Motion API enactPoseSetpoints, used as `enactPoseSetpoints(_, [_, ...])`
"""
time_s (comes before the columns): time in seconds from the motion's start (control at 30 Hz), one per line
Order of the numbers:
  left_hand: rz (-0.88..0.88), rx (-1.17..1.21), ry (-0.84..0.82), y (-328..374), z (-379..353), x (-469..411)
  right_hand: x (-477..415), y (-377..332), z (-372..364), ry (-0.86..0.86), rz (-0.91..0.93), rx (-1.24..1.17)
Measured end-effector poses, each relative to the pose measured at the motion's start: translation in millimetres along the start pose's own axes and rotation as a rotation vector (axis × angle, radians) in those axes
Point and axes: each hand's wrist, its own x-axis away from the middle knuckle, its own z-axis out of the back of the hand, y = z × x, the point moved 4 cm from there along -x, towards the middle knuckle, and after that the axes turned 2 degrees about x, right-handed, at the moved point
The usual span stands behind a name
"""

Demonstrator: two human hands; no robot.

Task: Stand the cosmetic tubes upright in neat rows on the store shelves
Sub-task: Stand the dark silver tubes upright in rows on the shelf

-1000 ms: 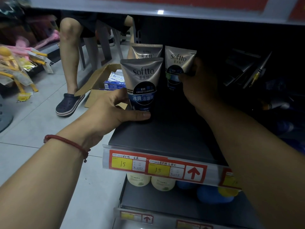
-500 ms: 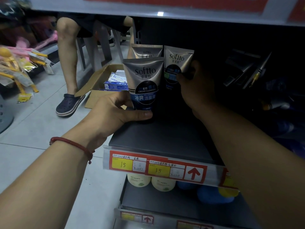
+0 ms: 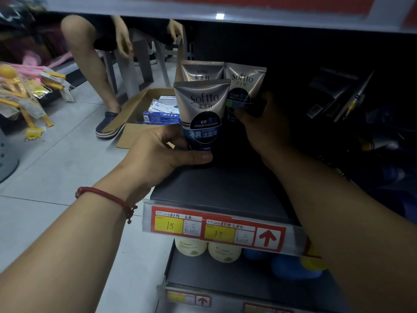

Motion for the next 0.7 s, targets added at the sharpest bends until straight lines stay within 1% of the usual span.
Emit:
enactPoseSetpoints(0.23, [-0.032,-0.025,-0.072,-2,1,-1,-4,3,-1,-0.058,-0.028,0.025])
enactPoseSetpoints(0.47, [-0.124,-0.051,-0.059,5,-3,-2,-5,6,2,-0.091,-0.044,0.035])
enactPoseSetpoints(0.7, [-0.088,-0.168,-0.012,15,-2,-3,5,0,4,-0.150,-0.055,0.104])
